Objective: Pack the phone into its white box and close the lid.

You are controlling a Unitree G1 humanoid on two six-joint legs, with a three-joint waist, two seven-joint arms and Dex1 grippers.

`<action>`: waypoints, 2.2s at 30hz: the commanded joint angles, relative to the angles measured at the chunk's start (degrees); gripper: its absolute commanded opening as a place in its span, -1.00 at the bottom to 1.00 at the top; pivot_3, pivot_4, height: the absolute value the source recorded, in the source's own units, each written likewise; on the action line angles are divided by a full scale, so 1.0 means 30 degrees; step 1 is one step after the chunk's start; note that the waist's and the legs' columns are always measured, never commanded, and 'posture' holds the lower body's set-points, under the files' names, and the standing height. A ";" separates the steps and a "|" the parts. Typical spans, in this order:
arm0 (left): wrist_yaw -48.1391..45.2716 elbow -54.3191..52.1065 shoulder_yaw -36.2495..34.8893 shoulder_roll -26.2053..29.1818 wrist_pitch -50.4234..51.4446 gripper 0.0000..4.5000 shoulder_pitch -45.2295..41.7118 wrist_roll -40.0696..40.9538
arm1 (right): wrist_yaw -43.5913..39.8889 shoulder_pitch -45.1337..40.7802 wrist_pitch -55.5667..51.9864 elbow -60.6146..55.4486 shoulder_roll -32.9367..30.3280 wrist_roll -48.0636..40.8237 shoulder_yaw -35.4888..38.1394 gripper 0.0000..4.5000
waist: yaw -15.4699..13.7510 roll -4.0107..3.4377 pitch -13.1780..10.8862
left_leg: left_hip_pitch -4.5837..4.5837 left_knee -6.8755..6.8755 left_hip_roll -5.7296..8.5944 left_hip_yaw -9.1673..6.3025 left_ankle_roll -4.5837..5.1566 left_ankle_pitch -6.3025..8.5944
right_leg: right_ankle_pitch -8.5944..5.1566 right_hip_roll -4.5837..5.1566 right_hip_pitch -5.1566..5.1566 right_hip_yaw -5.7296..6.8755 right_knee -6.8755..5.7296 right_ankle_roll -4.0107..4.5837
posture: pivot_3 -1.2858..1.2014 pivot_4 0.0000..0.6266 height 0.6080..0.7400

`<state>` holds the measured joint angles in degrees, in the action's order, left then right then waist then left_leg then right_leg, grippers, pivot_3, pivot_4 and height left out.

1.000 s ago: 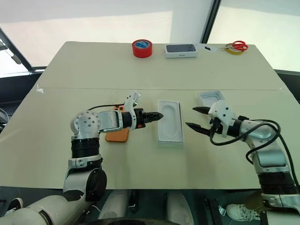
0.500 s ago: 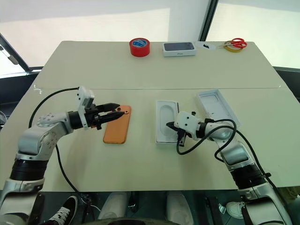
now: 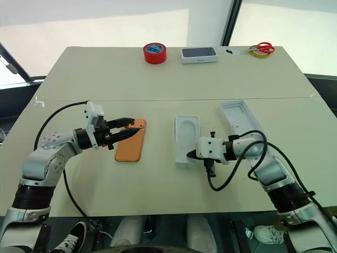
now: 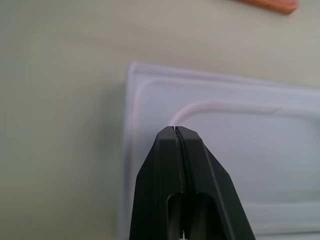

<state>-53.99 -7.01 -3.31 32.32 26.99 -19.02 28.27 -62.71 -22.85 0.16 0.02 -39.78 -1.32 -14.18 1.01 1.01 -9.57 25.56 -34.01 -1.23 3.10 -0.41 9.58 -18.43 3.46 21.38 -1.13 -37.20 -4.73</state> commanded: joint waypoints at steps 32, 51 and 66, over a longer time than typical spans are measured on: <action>0.4742 0.4152 -0.4514 0.1256 1.2997 0.04 -0.2426 0.5178 | 0.4413 -0.4028 -0.2659 -0.0037 0.4948 0.0456 0.0253 -0.99 | 0.0026 0.0014 -0.0014 | -0.0051 -0.0064 -0.0034 -0.0024 0.0047 -0.0041 | 0.0038 -0.0064 -0.0011 0.0069 -0.0153 -0.0106 | 0.03 -0.52 1.00; 0.5536 0.5476 -0.2751 0.0833 1.6873 0.04 -0.3003 0.4991 | 0.2751 -0.7507 -0.4641 0.4066 0.7352 0.5274 -0.6730 -0.99 | 0.0056 0.0024 -0.0006 | -0.0046 -0.0033 -0.0015 -0.0042 -0.0051 -0.0021 | -0.0004 -0.0008 0.0038 0.0084 -0.0170 -0.0014 | 0.03 -0.52 1.00; 0.6309 0.6518 -0.1496 -0.1326 1.7392 0.04 -0.3762 0.4052 | 0.3460 -0.7597 -0.4366 0.4845 0.8347 0.5942 -0.6514 -0.99 | -0.0082 -0.0006 0.0079 | -0.0074 -0.0015 0.0053 -0.0048 -0.0052 -0.0020 | -0.0003 0.0063 0.0056 0.0092 -0.0161 -0.0007 | 0.03 -0.52 1.00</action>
<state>-36.46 10.39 -12.05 30.21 77.25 -30.86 41.72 -52.33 -45.50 -13.82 15.98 -15.29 16.72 -34.35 0.77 0.99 -9.33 25.34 -34.05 -1.04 2.94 -0.57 9.52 -18.44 3.68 21.54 -0.84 -37.68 -4.75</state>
